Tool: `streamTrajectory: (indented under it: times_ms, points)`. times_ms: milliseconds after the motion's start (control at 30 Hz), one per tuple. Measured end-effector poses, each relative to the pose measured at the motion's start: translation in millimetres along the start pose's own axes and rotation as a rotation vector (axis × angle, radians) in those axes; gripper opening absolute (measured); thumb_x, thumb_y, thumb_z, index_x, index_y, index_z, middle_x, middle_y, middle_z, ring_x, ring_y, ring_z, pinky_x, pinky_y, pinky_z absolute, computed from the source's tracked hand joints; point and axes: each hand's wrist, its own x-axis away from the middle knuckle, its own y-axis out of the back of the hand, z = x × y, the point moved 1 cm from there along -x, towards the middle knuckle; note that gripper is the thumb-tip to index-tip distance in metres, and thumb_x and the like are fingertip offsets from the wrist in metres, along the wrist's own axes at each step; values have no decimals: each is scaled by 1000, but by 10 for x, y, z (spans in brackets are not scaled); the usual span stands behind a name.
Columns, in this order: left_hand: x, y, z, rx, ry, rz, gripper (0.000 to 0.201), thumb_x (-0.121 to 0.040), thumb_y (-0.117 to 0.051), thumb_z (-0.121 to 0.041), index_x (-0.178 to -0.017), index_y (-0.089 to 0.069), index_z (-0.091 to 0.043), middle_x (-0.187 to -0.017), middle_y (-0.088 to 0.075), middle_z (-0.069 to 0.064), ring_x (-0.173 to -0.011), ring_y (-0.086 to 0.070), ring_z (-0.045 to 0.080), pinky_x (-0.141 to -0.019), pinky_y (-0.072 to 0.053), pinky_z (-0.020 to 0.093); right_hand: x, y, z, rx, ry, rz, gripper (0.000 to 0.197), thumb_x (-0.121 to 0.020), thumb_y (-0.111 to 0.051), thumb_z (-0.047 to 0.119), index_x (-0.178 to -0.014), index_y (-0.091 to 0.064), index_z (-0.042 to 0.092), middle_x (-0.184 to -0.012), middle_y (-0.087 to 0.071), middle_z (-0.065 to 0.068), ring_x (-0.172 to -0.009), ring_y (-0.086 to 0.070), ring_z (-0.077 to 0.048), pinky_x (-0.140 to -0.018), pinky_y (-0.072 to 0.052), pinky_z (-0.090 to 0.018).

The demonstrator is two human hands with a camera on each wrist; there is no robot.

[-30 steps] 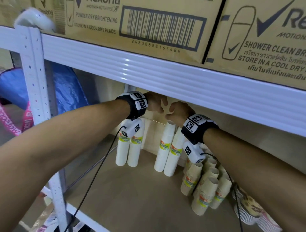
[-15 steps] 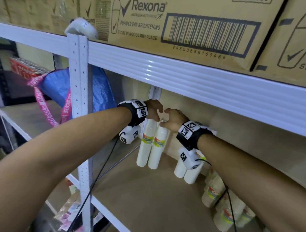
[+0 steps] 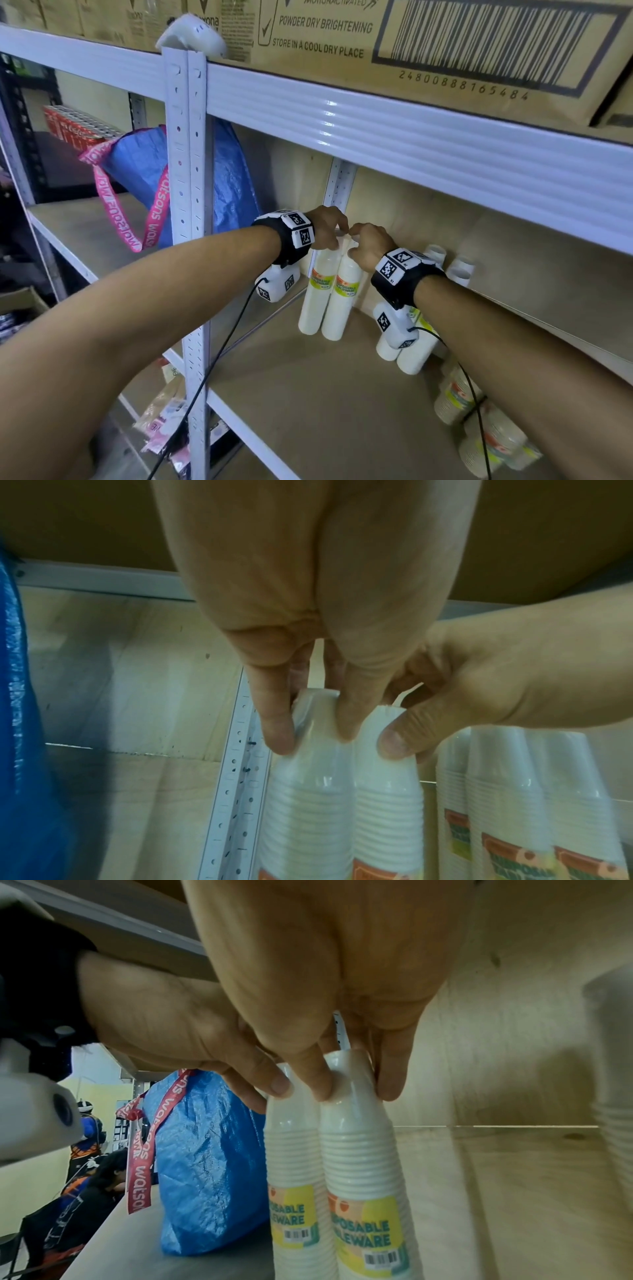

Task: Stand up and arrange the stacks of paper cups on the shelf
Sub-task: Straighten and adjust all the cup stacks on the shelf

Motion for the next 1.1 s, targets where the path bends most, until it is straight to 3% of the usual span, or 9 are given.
streamTrajectory:
  times_ms: [200, 333, 467, 533, 633, 767, 900, 1100]
  points:
    - [27, 1, -50, 1, -14, -2, 45, -87, -68, -11, -130, -59, -19, -138, -46, 5, -125, -48, 24, -97, -44, 30, 81, 32, -22, -3, -11, -9, 44, -87, -60, 6, -131, -57, 11, -130, -59, -11, -116, -58, -28, -94, -49, -32]
    - [44, 44, -115, -7, -37, 23, 44, -85, -69, -11, -128, -61, -19, -136, -47, 4, -122, -49, 22, -87, -42, 25, 185, 119, -42, -26, -37, -7, 43, -84, -66, 7, -126, -59, 10, -125, -60, -10, -112, -60, -27, -88, -49, -30]
    - [41, 97, -264, -4, -69, 68, 42, -85, -70, -10, -125, -63, -17, -132, -51, 5, -85, -56, 15, -65, -49, 23, 323, 243, -97, -19, -64, -1, 40, -82, -70, 9, -121, -62, 9, -123, -61, -10, -109, -61, -27, -84, -48, -28]
    - [29, 112, -361, 19, -77, 98, 41, -83, -73, -10, -123, -64, -16, -131, -52, 6, -72, -59, 15, -67, -55, 30, 390, 330, -137, -18, -84, 7, 40, -81, -73, 12, -119, -63, 9, -121, -61, -10, -109, -61, -27, -78, -46, -26]
    - [8, 109, -537, 10, -86, 133, 39, -83, -74, -11, -120, -66, -18, -128, -57, 6, -74, -63, 22, -65, -56, 31, 485, 479, -213, -9, -100, 35, 42, -78, -76, 17, -118, -64, 10, -120, -62, -10, -107, -61, -25, -75, -44, -25]
    - [-23, 77, -792, 3, -130, 167, 38, -83, -75, -13, -120, -65, -17, -120, -59, 6, -68, -64, 21, -53, -51, 22, 622, 648, -331, 12, -143, 50, 45, -76, -79, 20, -118, -66, 10, -116, -63, -6, -104, -62, -23, -76, -47, -26]
    - [-96, -9, -1000, 32, -159, 197, 37, -83, -75, -13, -119, -67, -16, -114, -59, 5, -65, -65, 17, -55, -54, 21, 746, 751, -470, 25, -191, 62, 40, -74, -80, 19, -111, -68, 9, -103, -64, -5, -91, -65, -22, -69, -50, -28]
    - [-168, -122, -1257, 59, -219, 219, 38, -84, -74, -12, -121, -66, -15, -110, -61, 4, -66, -64, 15, -55, -55, 20, 877, 846, -653, 61, -274, 81, 40, -74, -82, 21, -109, -68, 8, -102, -66, -10, -92, -69, -27, -83, -59, -42]
